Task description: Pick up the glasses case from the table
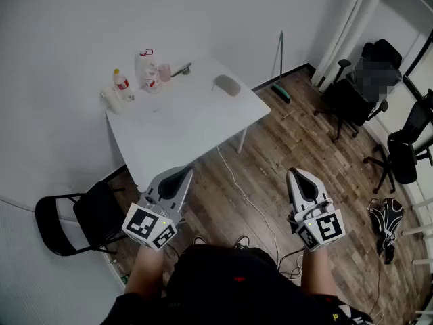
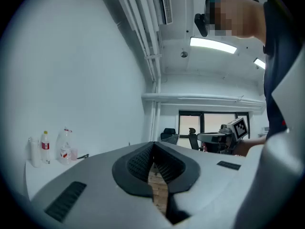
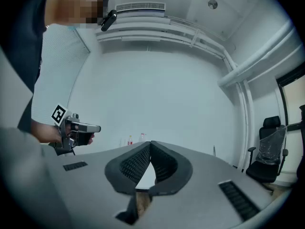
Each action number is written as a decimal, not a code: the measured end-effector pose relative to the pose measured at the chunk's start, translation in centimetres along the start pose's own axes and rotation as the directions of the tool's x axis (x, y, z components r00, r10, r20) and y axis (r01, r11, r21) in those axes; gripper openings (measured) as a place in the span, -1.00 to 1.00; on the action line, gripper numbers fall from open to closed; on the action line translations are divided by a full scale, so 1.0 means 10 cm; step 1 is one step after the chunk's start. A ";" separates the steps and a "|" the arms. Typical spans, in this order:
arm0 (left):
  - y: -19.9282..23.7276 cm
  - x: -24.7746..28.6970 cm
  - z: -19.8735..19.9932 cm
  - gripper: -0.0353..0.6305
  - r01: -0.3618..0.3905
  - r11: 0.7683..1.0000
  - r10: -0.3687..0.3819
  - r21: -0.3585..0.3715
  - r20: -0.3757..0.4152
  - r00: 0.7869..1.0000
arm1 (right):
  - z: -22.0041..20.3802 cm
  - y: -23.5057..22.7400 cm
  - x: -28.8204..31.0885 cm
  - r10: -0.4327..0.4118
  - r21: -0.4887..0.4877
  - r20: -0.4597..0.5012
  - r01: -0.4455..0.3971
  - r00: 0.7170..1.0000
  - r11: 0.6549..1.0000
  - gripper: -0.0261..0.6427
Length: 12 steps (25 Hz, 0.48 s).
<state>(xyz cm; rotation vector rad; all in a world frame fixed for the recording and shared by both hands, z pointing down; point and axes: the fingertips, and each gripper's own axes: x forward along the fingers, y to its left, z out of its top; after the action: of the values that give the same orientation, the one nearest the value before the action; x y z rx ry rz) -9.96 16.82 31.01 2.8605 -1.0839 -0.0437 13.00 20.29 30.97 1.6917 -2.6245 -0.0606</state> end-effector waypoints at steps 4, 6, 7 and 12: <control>-0.05 0.02 0.00 -0.83 0.008 1.000 -0.008 0.011 0.002 1.000 | 0.07 0.00 -0.02 0.014 0.010 0.029 -0.014 0.999 1.000 -0.87; -0.06 0.03 0.02 -0.83 0.007 1.000 -0.008 0.015 0.007 1.000 | 0.03 -0.03 -0.04 0.003 -0.006 0.010 -0.003 1.000 1.000 -0.87; -0.07 0.03 0.02 -0.83 0.006 1.000 -0.007 0.014 0.008 1.000 | 0.01 -0.04 -0.05 0.002 -0.010 0.006 -0.002 1.000 1.000 -0.87; -0.08 0.02 -0.03 -0.83 0.002 1.000 -0.002 0.004 -0.006 1.000 | 0.00 -0.04 -0.05 0.006 0.000 0.008 -0.006 1.000 1.000 -0.86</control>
<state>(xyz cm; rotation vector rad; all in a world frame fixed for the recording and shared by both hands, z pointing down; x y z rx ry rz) -9.28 17.32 31.26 2.8629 -1.0817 -0.0327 13.58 20.63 30.99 1.6877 -2.6348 -0.0667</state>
